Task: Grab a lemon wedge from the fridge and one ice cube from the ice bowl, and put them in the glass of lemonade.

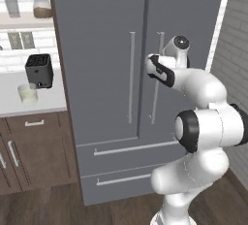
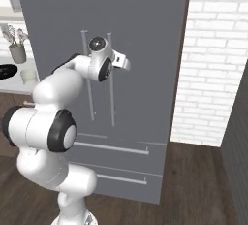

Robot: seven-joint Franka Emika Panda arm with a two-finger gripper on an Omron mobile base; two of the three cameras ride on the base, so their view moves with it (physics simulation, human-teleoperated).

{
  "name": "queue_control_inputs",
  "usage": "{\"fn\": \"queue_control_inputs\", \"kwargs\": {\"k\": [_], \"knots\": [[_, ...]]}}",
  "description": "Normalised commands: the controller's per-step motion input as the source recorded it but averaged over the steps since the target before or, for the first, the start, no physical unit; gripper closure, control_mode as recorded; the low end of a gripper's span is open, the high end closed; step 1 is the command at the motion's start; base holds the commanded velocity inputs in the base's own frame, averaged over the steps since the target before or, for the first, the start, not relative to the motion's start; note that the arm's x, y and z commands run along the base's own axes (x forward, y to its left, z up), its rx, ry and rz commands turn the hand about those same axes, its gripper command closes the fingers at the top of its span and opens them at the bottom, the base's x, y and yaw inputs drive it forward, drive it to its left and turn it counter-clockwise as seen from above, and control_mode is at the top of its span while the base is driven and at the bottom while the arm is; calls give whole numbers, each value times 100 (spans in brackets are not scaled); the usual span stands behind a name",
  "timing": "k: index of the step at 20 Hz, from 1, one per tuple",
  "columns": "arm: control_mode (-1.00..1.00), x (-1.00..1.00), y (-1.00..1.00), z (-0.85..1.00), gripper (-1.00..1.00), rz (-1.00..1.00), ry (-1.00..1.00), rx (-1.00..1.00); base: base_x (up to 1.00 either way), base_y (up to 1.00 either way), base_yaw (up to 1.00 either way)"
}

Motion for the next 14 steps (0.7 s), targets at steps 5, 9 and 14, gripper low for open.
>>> {"fn": "queue_control_inputs", "kwargs": {"k": [5, 9, 14], "knots": [[-100, -100, -84, 14, 100, -9, -8, 0, 0, 0, 0], [-100, -100, -86, 17, 100, -10, -11, 4, 0, 0, 0], [-100, -100, -77, 25, 100, -11, -17, 9, 0, 0, 0]]}}
